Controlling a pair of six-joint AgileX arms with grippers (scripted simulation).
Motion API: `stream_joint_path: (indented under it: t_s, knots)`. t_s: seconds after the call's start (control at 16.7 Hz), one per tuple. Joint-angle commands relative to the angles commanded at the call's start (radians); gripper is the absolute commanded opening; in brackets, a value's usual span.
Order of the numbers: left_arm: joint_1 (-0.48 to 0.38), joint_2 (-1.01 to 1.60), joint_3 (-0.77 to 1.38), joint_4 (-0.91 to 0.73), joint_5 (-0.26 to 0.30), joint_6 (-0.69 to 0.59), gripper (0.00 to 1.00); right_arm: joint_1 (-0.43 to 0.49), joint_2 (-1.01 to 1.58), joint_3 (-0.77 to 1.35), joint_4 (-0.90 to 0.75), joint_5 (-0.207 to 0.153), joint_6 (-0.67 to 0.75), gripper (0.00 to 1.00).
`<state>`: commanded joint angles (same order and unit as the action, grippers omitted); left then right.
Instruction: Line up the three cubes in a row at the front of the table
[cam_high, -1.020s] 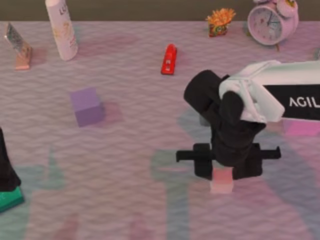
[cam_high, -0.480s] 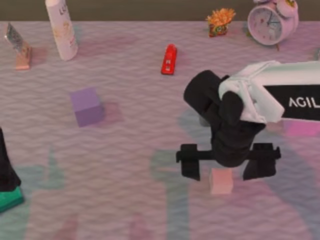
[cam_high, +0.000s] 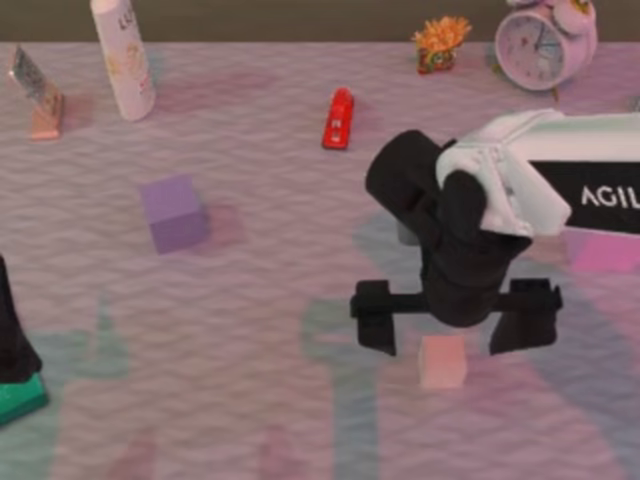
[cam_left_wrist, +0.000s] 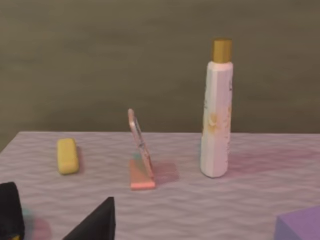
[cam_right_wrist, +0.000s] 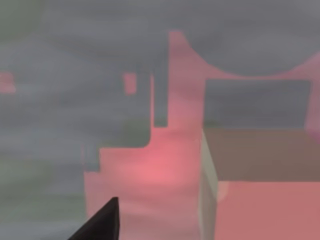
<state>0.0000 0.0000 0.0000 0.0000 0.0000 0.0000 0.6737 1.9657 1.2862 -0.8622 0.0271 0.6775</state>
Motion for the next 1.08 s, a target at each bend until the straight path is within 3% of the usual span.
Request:
stream_joint_path:
  t_s: [0.42, 0.78, 1.08]
  knots:
    - [0.0, 0.0, 0.0, 0.0, 0.0, 0.0, 1.0, 0.009, -0.085, 0.126, -0.216, -0.001, 0.001, 1.0]
    - [-0.009, 0.029, 0.029, -0.027, 0.011, 0.02, 1.0, 0.007, -0.103, 0.104, -0.2, -0.002, -0.008, 1.0]
    - [-0.065, 0.287, 0.265, -0.237, 0.076, 0.173, 1.0, 0.019, -0.296, -0.056, -0.093, -0.011, -0.078, 1.0]
